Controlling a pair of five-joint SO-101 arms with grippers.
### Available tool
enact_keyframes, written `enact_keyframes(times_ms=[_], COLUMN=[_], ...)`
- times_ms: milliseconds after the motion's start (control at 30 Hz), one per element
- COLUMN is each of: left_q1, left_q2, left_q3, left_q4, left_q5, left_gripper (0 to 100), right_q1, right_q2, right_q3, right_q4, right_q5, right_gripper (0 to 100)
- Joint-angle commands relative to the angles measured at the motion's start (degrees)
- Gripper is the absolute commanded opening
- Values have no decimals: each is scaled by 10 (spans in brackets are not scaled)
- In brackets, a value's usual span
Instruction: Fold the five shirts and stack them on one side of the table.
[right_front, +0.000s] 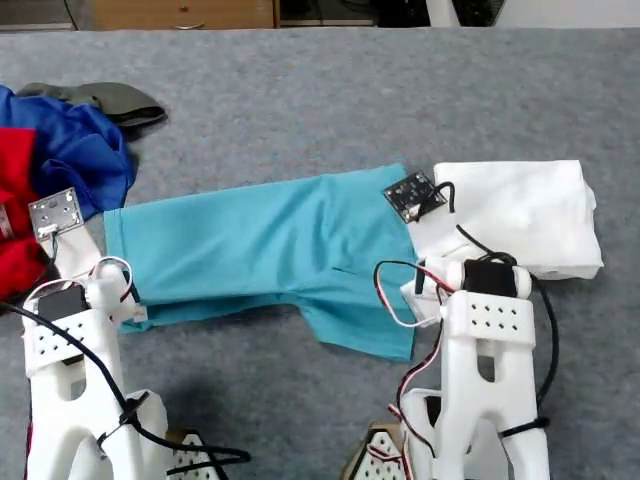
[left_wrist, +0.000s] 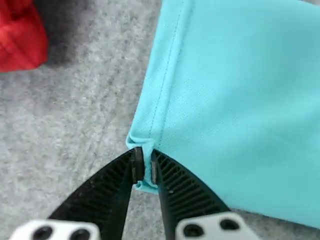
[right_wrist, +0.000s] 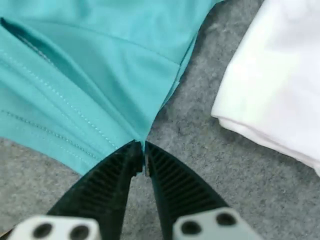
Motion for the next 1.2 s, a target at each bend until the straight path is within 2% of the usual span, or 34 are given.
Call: enact_keyframes(times_ms=[0,200,700,800,933,1033,1167], left_q1=[-1,49,47,47,47,45,45], left_q2=[-11,-11,-10,-7,-10,-11,-11], left_q3=[5,12,34,32,34,32,3], left_q4=[4,-1,-1,-1,4,4,43], left_q5=[-9,-8,-11,-11,-12,-14,-14], left_gripper=[19,19,25,69,173,178,178], right_q1=[-7,-2,21,20,20,20,21], right_q2=[-29,-58,-62,-62,-62,-62,-62], right_q3=[2,3,18,20,15,7,-34], right_q4=[4,14,23,24,24,25,72], right_q5=[7,7,39,45,51,70,74], right_gripper=[2,2,2,10,125,212,224])
